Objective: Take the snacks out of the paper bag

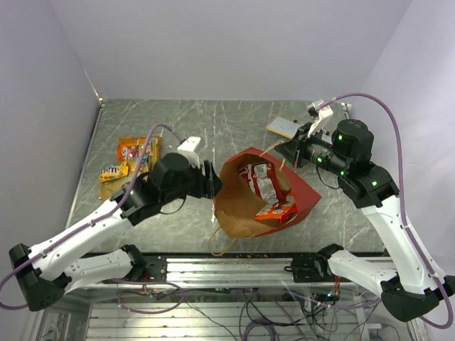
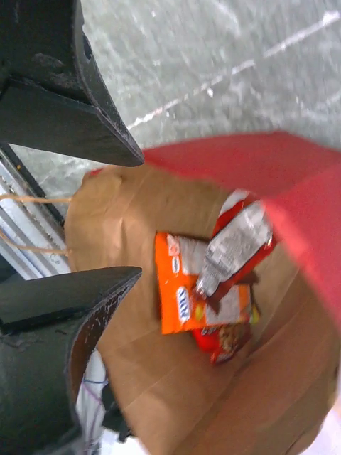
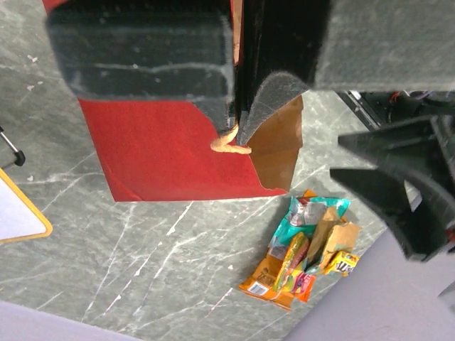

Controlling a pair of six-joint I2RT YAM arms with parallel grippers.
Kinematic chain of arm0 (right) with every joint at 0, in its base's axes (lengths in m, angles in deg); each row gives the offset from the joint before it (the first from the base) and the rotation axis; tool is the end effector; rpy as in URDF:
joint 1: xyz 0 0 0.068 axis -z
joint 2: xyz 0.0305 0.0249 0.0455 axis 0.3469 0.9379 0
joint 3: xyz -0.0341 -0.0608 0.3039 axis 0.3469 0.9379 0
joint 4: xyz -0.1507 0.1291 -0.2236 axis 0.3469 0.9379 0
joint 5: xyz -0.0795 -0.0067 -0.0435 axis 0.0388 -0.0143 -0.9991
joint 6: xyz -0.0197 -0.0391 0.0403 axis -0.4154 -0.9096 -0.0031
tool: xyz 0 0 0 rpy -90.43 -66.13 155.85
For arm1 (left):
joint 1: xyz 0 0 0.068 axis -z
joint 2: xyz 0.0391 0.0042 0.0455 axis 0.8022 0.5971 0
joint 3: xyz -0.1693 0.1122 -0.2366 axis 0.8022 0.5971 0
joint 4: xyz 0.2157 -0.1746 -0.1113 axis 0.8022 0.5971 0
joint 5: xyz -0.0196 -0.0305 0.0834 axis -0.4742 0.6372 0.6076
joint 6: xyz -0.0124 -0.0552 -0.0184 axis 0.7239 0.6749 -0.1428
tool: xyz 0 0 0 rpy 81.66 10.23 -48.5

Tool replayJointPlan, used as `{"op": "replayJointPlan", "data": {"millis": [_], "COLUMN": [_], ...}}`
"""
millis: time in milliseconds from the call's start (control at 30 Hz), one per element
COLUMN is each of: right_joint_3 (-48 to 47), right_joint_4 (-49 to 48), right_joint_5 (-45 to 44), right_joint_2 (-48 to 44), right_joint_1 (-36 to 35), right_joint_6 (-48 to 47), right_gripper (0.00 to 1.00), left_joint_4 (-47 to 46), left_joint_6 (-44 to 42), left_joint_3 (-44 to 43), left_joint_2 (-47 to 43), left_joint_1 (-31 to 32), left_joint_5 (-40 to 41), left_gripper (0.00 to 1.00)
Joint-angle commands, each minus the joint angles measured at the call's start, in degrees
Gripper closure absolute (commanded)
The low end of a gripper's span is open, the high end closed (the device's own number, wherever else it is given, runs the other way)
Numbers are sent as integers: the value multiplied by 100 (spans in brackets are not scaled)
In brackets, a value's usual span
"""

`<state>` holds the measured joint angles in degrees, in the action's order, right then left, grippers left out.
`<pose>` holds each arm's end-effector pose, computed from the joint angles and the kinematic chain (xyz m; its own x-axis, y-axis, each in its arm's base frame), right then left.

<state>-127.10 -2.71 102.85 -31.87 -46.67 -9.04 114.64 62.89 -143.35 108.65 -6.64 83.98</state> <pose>0.1873 0.1072 0.4760 -0.3867 0.0385 -0.9214 -0.6087 0.7399 0.2864 0.1708 -0.1766 0.3778 -0.6503 -0.1514 -0.7444 0.3719 0.7911 -0.4857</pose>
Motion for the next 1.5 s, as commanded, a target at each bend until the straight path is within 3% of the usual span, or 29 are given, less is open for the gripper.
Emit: {"op": "replayJointPlan", "data": {"millis": [0, 133, 233, 600, 867, 1233, 1400, 1467], "right_joint_3": [38, 66, -5, -134, -170, -200, -225, -236], "right_joint_4": [-120, -169, -139, -37, 16, 56, 95, 113], "right_joint_5": [55, 101, 138, 181, 217, 319, 316, 269], "right_joint_2": [-101, -82, -20, 62, 97, 99, 74, 50], "right_joint_1": [-3, 0, -4, -8, -8, -3, -8, -8], "right_joint_6": [77, 153, 175, 246, 221, 322, 383, 362], "right_gripper": [100, 100, 100, 100, 100, 100, 100, 100], "left_joint_4": [-1208, -1841, -2177, -3285, -4443, -4695, -4499, -4375], "left_joint_6": [-141, -1173, -1990, -3508, -3953, -4718, -4655, -4609], "left_joint_3": [394, 542, 445, 5, 201, -714, -1178, -1259], "left_joint_2": [-258, 233, 949, 3316, 4028, 5190, 5325, 5282], "left_joint_1": [1050, 2576, 2891, 2774, 2522, 2179, 1940, 1908], "left_joint_5": [857, 1716, 1726, 1720, 1838, 1757, 1397, 1344], "left_gripper": [33, 26, 27, 28, 19, 20, 30, 44]}}
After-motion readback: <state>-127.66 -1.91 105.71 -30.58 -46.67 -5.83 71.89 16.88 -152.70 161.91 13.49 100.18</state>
